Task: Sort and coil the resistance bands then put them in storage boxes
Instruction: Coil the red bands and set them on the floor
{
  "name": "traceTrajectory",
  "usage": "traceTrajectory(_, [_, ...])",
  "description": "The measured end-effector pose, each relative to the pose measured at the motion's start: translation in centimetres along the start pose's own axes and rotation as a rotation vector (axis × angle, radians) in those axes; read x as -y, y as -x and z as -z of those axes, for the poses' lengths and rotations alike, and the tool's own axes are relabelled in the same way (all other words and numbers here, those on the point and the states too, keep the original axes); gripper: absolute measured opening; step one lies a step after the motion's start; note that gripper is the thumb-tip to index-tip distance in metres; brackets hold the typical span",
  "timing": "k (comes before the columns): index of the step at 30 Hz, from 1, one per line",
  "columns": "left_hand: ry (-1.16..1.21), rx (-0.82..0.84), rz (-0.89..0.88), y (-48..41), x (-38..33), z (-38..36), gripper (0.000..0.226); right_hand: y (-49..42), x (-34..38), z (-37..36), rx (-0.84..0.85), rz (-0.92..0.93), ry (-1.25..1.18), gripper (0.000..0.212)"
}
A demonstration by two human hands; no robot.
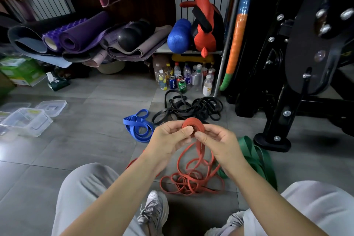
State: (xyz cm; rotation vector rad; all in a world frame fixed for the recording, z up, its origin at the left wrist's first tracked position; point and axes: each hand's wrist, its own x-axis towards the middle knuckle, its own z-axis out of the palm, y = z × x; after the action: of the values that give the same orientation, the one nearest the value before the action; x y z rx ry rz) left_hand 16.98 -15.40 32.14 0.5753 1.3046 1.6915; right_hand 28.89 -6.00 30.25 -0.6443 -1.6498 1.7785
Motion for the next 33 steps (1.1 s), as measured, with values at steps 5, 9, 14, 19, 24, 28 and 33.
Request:
traceTrajectory(5, [-0.006,-0.011,0.039,-0.1,0.5,-0.2,0.013,0.1,0.0,0.3,0.003,0.036,0.169,0.024])
traceTrajectory(9, [-0.737,0.015,-0.134,-0.6,-0.6,0.6,0.020,-0.3,0.2,0.8,0.058,0.099,0.535,0.023])
traceTrajectory(14, [-1.483,0.160,-0.334,-1.1,-2.2,0.4,0.022,-0.5,0.2,1.0,0.153,0.235,0.891,0.014])
traceTrajectory(19, [-1.588,0.225,-0.372,-1.0,-2.6,0.4,0.017,0.2,-0.1,0.7,0.134,0.128,0.685,0.013])
traceTrajectory(24, [-1.179,0.109,-0.306,-0.2,-2.7,0.6,0.011,0.6,0.0,0.8,0.138,0.012,0.408,0.019])
traceTrajectory(28, [-0.815,0.028,-0.250,-0.1,-2.1,0.6,0.021,0.6,-0.1,0.9,0.102,-0.002,0.254,0.015])
traceTrajectory(33, [-0.189,-0.055,-0.130,0.2,-0.1,0.1,0.019,0.8,-0.7,0.3,-0.043,0.012,0.034,0.014])
